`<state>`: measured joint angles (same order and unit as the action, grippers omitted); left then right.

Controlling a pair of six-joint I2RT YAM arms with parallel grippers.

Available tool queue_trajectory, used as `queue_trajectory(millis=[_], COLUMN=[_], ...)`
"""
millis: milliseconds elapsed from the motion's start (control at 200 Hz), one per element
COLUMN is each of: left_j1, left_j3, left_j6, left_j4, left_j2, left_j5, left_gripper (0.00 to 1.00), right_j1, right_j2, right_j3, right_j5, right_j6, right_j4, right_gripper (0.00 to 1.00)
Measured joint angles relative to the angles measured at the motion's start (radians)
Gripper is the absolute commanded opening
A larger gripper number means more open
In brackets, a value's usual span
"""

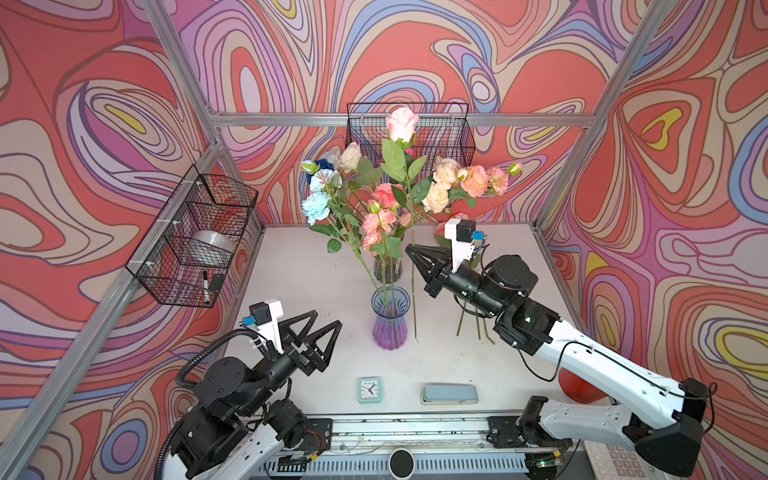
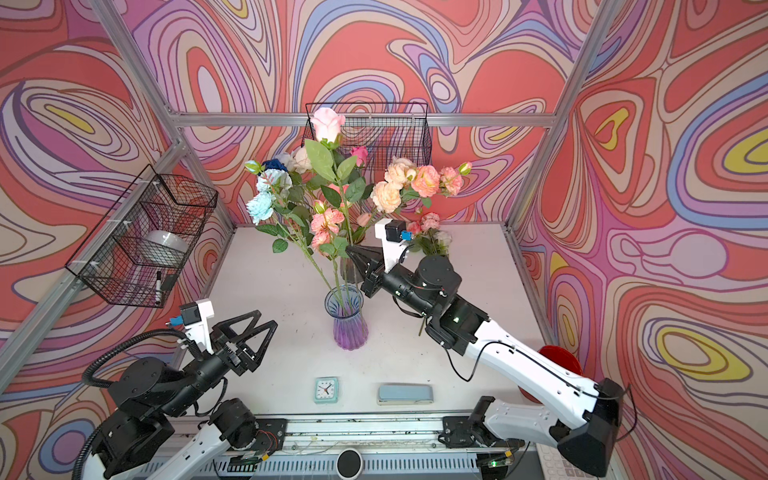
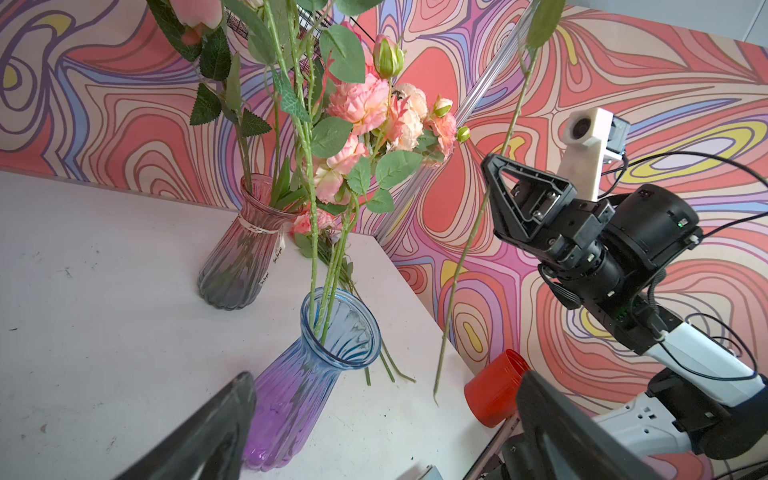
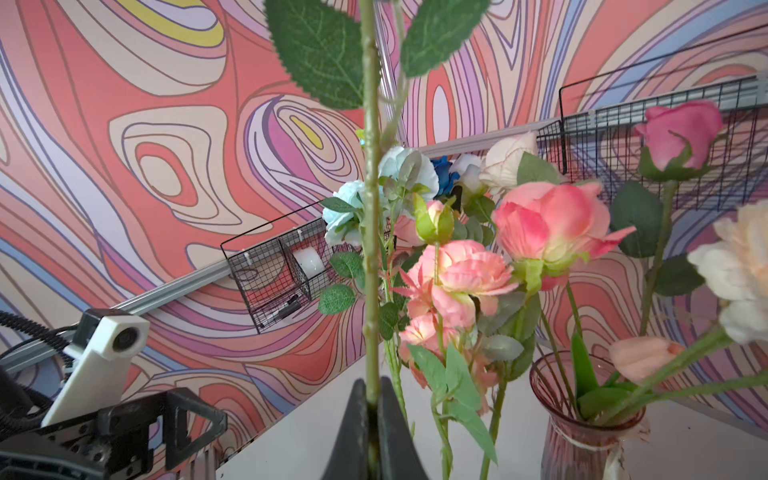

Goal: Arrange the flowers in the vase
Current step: 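Carry the pink rose over the blue-purple vase with the right gripper, then lower the pink rose stem into the vase and open the right gripper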

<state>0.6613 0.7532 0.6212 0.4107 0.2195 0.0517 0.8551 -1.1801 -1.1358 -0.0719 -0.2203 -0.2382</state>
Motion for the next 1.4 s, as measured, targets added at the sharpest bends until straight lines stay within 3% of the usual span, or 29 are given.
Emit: queue_trajectory(millis=[411, 661, 921, 996, 1176, 1397], left_j1=[0.000, 0.000, 0.000, 0.000, 0.000, 0.000], left_j3=[0.003, 0.003, 0.003, 0.003, 0.003, 0.003], left_j6=[0.000, 0.000, -0.001, 0.000, 0.000, 0.000], left_j4=[0.007, 0.007, 0.007, 0.007, 0.007, 0.007], left_j2=[0.000, 0.000, 0.000, 0.000, 0.000, 0.002], left_j5=[0.000, 0.002, 0.005, 0.008, 0.013, 0.020], left_gripper=[1.00, 1.00, 1.00, 1.00, 1.00, 1.00], right_j1=[0.066, 0.107, 0.115, 0.116, 0.119, 0.122], right_j2=[-0.172, -0.204, -0.194, -0.188, -0.154, -0.063], right_j3=[-0.032, 0.027, 0.153, 0.172, 0.175, 0.203], right_j5=[0.207, 0.291, 0.322, 0.323, 0.320, 0.315], right_j6=[0.193, 0.290, 0.284, 0.265, 0.193, 0.106], right_j4=[-0.365, -0.430, -0.440, -0.419, -0.331, -0.214], right_gripper=[0.00, 0.00, 0.00, 0.08, 0.41, 0.48])
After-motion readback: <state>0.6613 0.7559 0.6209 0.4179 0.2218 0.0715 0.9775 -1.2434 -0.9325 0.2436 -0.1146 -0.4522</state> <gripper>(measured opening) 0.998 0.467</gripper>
